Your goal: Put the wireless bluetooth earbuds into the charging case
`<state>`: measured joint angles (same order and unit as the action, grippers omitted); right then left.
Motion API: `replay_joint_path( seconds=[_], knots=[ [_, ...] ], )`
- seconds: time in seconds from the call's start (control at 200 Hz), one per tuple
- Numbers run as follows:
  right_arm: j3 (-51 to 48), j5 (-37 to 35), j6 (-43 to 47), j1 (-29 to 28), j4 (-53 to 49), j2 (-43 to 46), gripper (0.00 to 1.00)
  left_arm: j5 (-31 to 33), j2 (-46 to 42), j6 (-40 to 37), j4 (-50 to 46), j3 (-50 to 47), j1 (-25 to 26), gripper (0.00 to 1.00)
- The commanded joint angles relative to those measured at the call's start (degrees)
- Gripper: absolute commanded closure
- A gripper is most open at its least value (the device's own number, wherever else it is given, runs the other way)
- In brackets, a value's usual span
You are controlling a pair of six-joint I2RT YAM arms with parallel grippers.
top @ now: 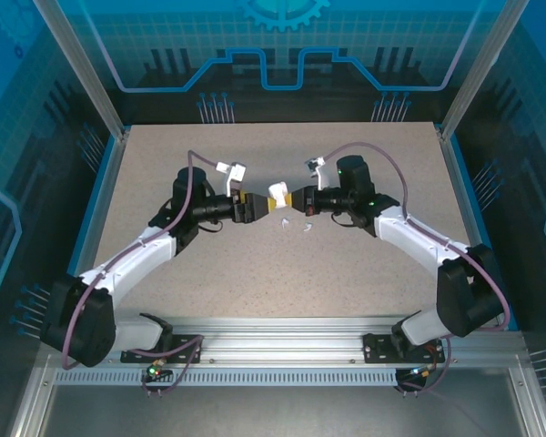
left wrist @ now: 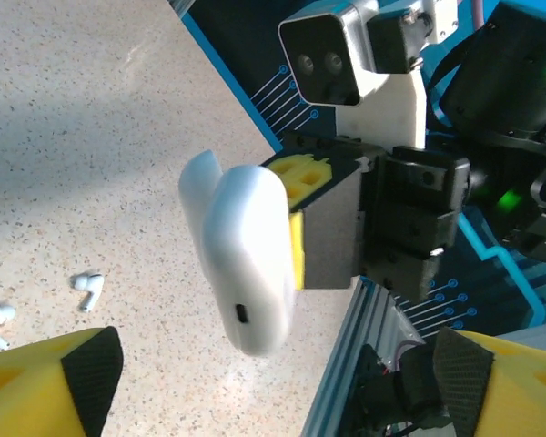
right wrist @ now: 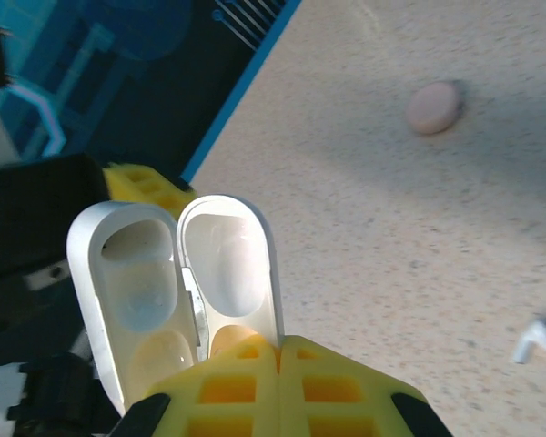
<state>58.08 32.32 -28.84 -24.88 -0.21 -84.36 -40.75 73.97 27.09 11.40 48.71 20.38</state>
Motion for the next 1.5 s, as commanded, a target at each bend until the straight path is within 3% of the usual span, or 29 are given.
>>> replay_joint_path(
  seconds=[0.0, 0.225, 0.395, 0.64, 0.855, 1.496],
  knots=[
    [4.54, -2.01, 8.68, 2.13, -8.68, -1.77, 1.00, -0.67, -0.68, -8.89, -11.60, 7.77, -0.06, 0.01],
    [12.23, -2.99, 20.43, 2.65, -17.32, -6.61, 1.00, -6.19, 9.11, -25.75, -37.66, 25.06, -0.60, 0.01],
    [16.69, 1.95, 28.13, 2.70, -23.67, -8.37, 1.00, -6.84, 17.30, -35.89, -54.33, 35.13, -0.67, 0.01],
    [16.10, 5.76, 33.60, 2.65, -30.45, -7.51, 1.00, -7.77, 21.64, -39.47, -58.61, 36.64, -0.87, 0.03],
    [14.69, 6.83, 36.28, 2.12, -33.05, -6.88, 1.00, -12.14, 24.64, -41.72, -61.87, 37.38, -0.22, 0.18],
    [14.35, 4.31, 36.34, -0.56, -32.15, -6.17, 1.00, -13.92, 28.45, -40.97, -61.28, 37.88, 2.38, 0.41]
  ],
)
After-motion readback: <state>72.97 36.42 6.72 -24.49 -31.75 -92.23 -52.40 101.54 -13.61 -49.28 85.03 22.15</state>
